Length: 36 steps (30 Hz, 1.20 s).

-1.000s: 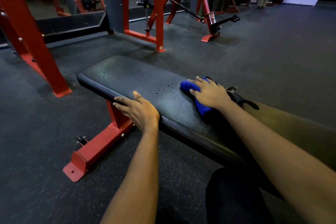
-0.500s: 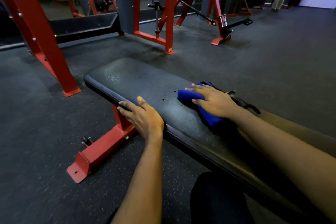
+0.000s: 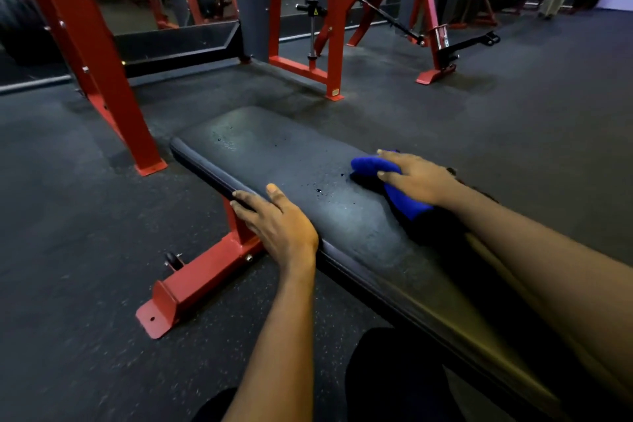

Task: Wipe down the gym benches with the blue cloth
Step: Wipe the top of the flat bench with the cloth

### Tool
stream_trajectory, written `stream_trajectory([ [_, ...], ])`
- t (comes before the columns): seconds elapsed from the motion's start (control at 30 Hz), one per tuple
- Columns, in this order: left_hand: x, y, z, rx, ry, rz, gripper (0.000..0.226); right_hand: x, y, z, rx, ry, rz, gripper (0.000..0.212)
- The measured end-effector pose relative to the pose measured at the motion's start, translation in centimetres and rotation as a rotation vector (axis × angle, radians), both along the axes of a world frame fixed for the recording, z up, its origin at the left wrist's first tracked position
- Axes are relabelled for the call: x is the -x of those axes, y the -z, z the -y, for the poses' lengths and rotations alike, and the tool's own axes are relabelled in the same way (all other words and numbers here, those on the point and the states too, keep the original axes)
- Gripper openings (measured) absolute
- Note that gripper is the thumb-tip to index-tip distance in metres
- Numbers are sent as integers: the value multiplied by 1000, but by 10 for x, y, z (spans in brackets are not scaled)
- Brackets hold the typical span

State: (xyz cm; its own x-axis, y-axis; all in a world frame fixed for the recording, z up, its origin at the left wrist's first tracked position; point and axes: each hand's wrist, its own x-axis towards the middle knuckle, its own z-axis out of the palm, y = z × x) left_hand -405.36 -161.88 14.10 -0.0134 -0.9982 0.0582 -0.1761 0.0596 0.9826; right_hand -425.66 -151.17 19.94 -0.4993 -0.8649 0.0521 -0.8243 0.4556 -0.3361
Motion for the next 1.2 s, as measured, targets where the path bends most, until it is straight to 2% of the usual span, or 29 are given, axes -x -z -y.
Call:
stream_trajectory([
  [0.07, 0, 0, 0, 8, 5, 2, 69, 3, -1, 28, -53, 159, -43, 47],
  [0.1, 0, -1, -1, 5, 4, -2, 69, -2, -2, 39, -49, 135, -68, 47],
  [0.23, 1, 3, 0, 8, 1, 1, 70, -30, 3, 25, 31, -203, -86, 50],
  [0.3, 2, 4, 1, -1, 6, 6, 71, -26, 3, 2, 52, -287, -25, 50],
  [0.37, 1, 4, 0, -5, 14, 5, 70, -16, 1, 5, 53, -197, 21, 49],
  [0.43, 0, 1, -1, 1, 9, 6, 70, -9, -3, 34, 11, -52, -13, 47],
  [0.5, -1, 0, -3, 0, 5, -5, 69, -14, -1, 57, -7, -24, -67, 48],
  [0.67, 1, 1, 0, -11, 3, -15, 68, -33, 2, 12, 70, -323, -27, 49],
  [0.7, 1, 1, -1, -21, 3, -14, 68, -27, 3, 6, 66, -320, -10, 49],
  [0.77, 0, 0, -2, -15, 6, -21, 68, -11, -1, 19, 41, -169, 6, 49],
  [0.87, 0, 0, -1, 1, 0, -31, 69, -11, -3, 61, -35, 13, -71, 51],
  [0.93, 0, 1, -2, -5, 3, -36, 69, -28, -1, 63, -8, -94, -82, 51],
  [1.0, 0, 0, -1, -1, 1, -42, 68, -41, 3, 39, 53, -278, -71, 50],
  [1.07, 1, 2, 0, 0, -2, -38, 69, -38, 3, 14, 62, -369, -25, 49],
  [1.1, 1, 2, -1, -1, -4, -34, 69, -30, 2, 12, 56, -339, -12, 49],
  [1.2, 0, 1, -2, 8, -6, -40, 69, -10, -8, 37, -23, -33, -33, 48],
])
